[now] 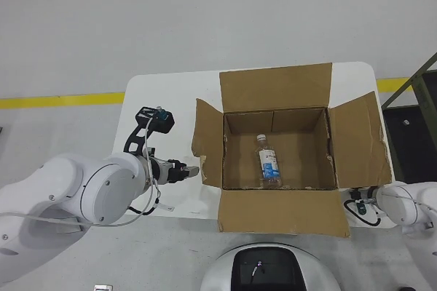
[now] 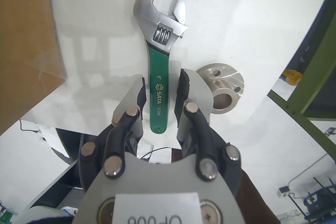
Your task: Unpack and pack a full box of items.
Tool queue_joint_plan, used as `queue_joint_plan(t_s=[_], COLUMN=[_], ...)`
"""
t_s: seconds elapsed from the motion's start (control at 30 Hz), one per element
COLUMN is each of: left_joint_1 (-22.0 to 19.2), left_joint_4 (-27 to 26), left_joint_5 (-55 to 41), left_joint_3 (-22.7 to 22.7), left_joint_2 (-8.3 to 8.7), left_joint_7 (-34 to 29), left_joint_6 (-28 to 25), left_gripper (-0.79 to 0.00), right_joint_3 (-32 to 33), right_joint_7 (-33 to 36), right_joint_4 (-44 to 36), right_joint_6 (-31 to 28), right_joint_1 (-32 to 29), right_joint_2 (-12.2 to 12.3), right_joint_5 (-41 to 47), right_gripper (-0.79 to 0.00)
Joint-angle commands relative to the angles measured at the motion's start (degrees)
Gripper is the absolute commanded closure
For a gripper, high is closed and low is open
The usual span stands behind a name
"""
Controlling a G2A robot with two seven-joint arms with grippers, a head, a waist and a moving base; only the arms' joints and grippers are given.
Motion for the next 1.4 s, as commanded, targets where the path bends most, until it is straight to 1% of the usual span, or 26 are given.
queue_joint_plan(t_s=[0.0,0.17,0.57,1.0,1.13,1.17,1.2,1.23,1.37], left_joint_1=[0.0,0.0,0.0,0.0,0.0,0.0,0.0,0.0,0.0], left_joint_4=[0.0,0.0,0.0,0.0,0.0,0.0,0.0,0.0,0.0], left_joint_5=[0.0,0.0,0.0,0.0,0.0,0.0,0.0,0.0,0.0], left_joint_3=[0.0,0.0,0.0,0.0,0.0,0.0,0.0,0.0,0.0], left_joint_2=[0.0,0.0,0.0,0.0,0.0,0.0,0.0,0.0,0.0], left_joint_7=[0.0,0.0,0.0,0.0,0.0,0.0,0.0,0.0,0.0], left_joint_6=[0.0,0.0,0.0,0.0,0.0,0.0,0.0,0.0,0.0], left_gripper=[-0.785,-0.785,-0.785,-0.785,-0.785,-0.785,-0.785,-0.785,-0.785], right_joint_3=[0.0,0.1,-0.1,-0.5,-0.6,-0.7,-0.8,-0.7,-0.8], right_joint_7=[0.0,0.5,0.4,0.4,0.4,0.5,0.5,0.5,0.6], right_joint_4=[0.0,-1.1,-1.8,-1.1,-1.1,-1.1,-1.2,-1.1,-1.2], right_joint_6=[0.0,0.0,0.3,0.4,0.5,0.5,0.5,0.6,0.8], right_joint_1=[0.0,0.0,-0.1,0.0,0.1,0.1,0.1,0.2,0.2], right_joint_2=[0.0,0.1,0.2,0.3,0.3,0.3,0.3,0.3,0.3], right_joint_5=[0.0,0.2,-0.9,-1.2,-1.2,-1.2,-1.3,-1.4,-1.6], right_gripper=[-0.308,-0.299,-0.305,-0.268,-0.197,-0.102,-0.028,0.0,0.0])
